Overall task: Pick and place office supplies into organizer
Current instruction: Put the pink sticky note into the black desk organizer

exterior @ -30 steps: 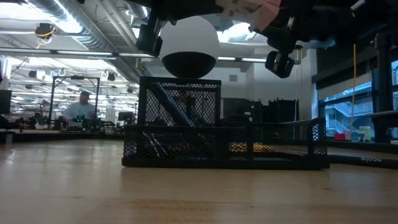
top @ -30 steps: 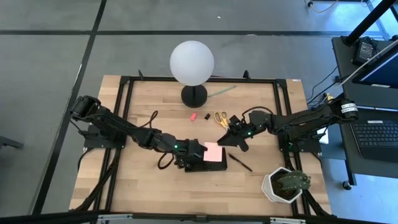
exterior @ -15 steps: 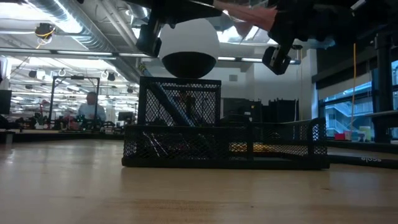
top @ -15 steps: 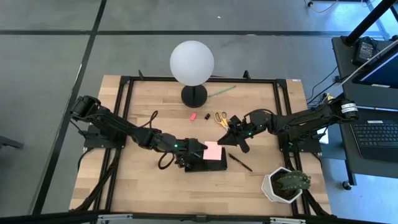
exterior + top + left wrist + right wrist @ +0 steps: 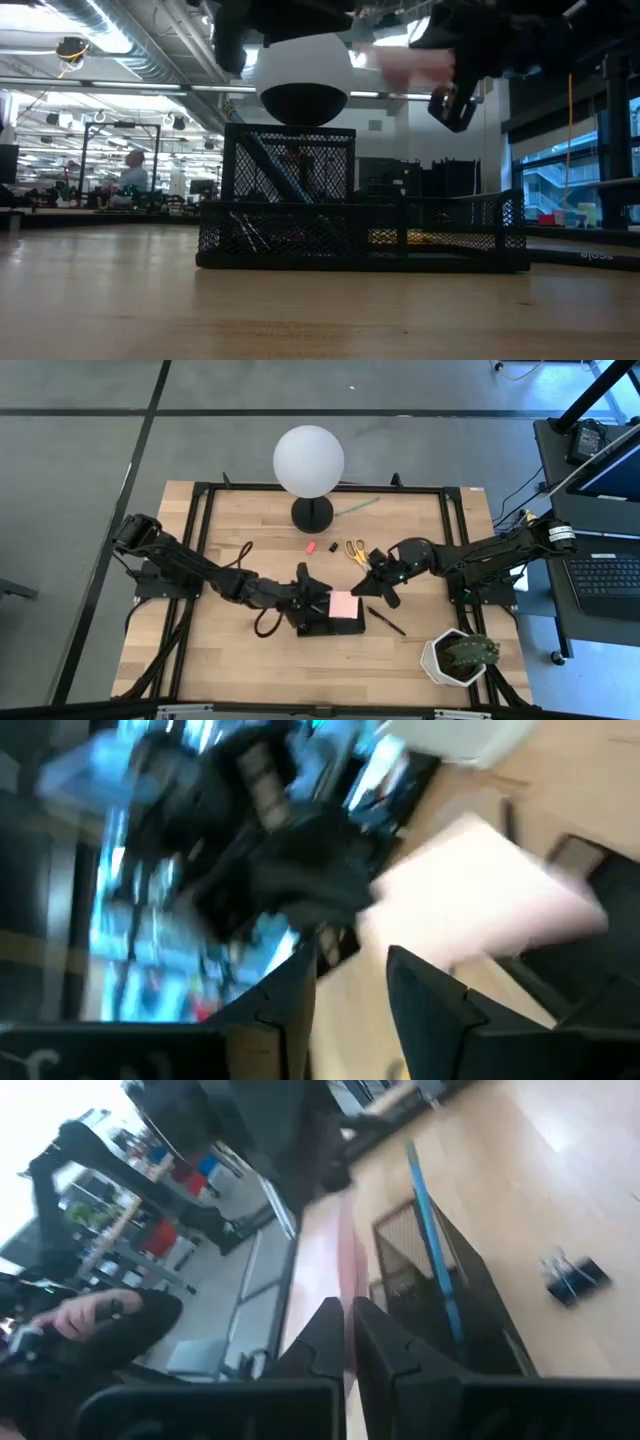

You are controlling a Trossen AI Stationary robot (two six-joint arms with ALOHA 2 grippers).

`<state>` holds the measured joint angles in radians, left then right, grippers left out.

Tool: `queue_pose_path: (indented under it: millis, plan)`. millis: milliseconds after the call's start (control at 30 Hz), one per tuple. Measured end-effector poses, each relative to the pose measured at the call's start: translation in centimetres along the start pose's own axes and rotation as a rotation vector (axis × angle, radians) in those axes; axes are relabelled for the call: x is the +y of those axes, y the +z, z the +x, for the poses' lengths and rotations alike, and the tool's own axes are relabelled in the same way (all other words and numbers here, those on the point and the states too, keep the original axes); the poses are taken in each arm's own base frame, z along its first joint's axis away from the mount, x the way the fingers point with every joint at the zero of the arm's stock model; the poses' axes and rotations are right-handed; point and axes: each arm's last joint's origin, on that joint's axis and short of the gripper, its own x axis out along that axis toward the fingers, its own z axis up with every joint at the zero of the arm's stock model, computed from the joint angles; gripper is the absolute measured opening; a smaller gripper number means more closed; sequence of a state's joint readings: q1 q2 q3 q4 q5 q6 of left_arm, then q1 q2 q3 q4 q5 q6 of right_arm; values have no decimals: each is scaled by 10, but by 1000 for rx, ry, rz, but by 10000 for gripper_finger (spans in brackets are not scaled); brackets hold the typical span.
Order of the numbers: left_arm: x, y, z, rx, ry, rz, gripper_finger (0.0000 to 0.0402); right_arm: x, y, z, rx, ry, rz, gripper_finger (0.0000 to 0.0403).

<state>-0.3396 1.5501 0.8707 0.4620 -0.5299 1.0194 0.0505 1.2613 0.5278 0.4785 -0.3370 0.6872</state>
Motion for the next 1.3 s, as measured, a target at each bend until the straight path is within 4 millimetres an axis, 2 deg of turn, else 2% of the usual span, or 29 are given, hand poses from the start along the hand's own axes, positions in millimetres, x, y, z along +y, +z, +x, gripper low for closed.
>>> queue_pose_path:
  millis: [100, 233, 467, 867, 1300]
  plan:
    - [-1, 0, -2, 93, 59, -133, 125, -3, -3, 0, 30, -25, 11, 8]
    - [-4, -3, -4, 186, 93, -218, 127, -5, -6, 0, 58, -49, 36, 8]
    - [-4, -5, -5, 224, 153, -439, 118, -14, -16, 0, 143, -140, 109, 8]
    - [-6, -6, -5, 229, 135, -469, 109, -36, -34, 19, 226, -207, 254, 8]
    - [-7, -7, -5, 236, 129, -469, 107, -52, -51, 34, 274, -251, 321, 8]
